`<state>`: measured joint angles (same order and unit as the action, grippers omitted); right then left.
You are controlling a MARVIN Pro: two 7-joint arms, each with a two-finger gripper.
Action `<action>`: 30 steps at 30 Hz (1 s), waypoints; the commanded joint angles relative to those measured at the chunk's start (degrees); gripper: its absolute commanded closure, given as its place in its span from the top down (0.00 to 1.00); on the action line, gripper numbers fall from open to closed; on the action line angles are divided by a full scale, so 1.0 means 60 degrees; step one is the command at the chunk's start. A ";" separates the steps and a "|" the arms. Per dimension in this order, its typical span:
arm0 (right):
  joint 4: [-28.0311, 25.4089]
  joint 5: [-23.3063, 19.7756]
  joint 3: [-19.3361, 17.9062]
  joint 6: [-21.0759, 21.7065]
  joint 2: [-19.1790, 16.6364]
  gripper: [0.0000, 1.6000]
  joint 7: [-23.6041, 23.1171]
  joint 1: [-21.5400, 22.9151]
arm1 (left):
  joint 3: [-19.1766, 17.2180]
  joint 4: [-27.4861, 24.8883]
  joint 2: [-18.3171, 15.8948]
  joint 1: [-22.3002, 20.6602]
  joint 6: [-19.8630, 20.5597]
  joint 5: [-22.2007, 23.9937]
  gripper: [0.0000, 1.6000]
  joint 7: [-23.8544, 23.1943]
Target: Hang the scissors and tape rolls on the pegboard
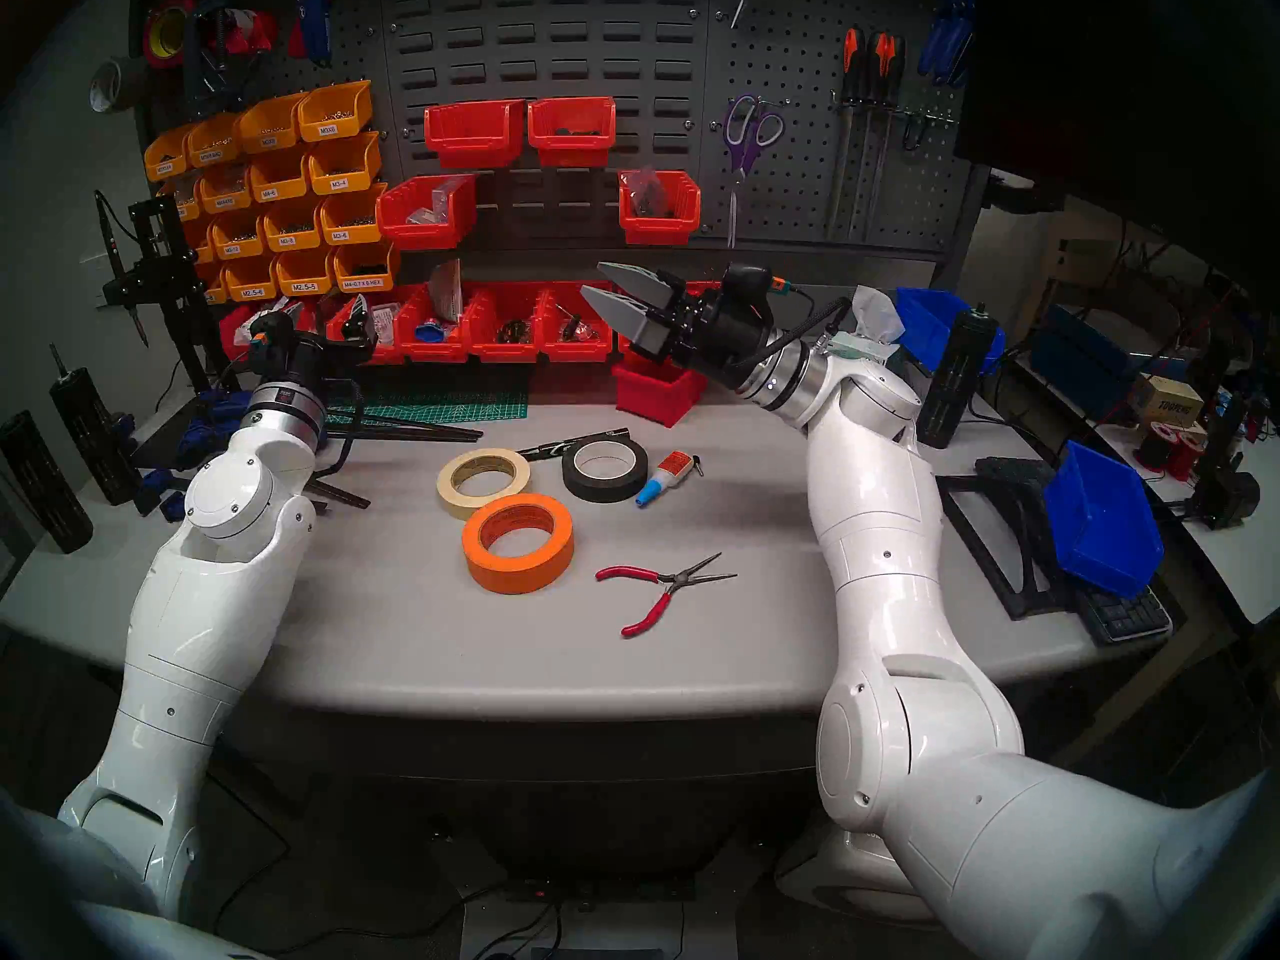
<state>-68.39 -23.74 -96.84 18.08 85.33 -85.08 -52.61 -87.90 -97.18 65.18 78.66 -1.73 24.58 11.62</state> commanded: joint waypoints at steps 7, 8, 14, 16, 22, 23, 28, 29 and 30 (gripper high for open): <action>-0.1812 -0.0031 0.0053 0.1154 -0.0309 1.00 0.0160 -0.0875 | -0.0084 -0.0295 -0.0017 -0.0342 -0.0137 -0.0003 1.00 -0.0015; -0.1965 -0.0044 0.0050 0.1252 -0.0320 1.00 0.0263 -0.0960 | -0.0085 -0.0296 -0.0017 -0.0343 -0.0139 -0.0003 1.00 -0.0015; -0.2690 -0.0074 -0.0005 0.1626 -0.0360 1.00 0.0776 -0.1314 | -0.0086 -0.0300 -0.0013 -0.0348 -0.0146 -0.0002 1.00 -0.0015; -0.3005 -0.0085 -0.0008 0.1825 -0.0371 1.00 0.0920 -0.1472 | -0.0086 -0.0301 -0.0012 -0.0349 -0.0150 -0.0002 1.00 -0.0015; -0.3778 -0.0092 -0.0055 0.2305 -0.0387 1.00 0.1428 -0.1876 | -0.0087 -0.0303 -0.0009 -0.0354 -0.0160 -0.0002 1.00 -0.0015; -0.3757 -0.0112 -0.0049 0.2342 -0.0390 1.00 0.1456 -0.1868 | -0.0087 -0.0303 -0.0009 -0.0354 -0.0162 -0.0002 1.00 -0.0015; -0.4271 -0.0130 -0.0091 0.2681 -0.0375 1.00 0.1823 -0.2133 | -0.0088 -0.0304 -0.0007 -0.0357 -0.0169 -0.0002 1.00 -0.0016; -0.4308 -0.0142 -0.0091 0.2728 -0.0374 1.00 0.1873 -0.2152 | -0.0088 -0.0304 -0.0006 -0.0357 -0.0170 -0.0002 1.00 -0.0016; -0.4579 -0.0127 -0.0121 0.2858 -0.0358 1.00 0.2029 -0.2291 | -0.0088 -0.0304 -0.0006 -0.0358 -0.0172 -0.0002 1.00 -0.0016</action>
<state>-89.63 -23.70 -97.19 32.52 82.76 -73.08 -64.87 -87.91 -97.22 65.20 78.63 -1.76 24.58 11.62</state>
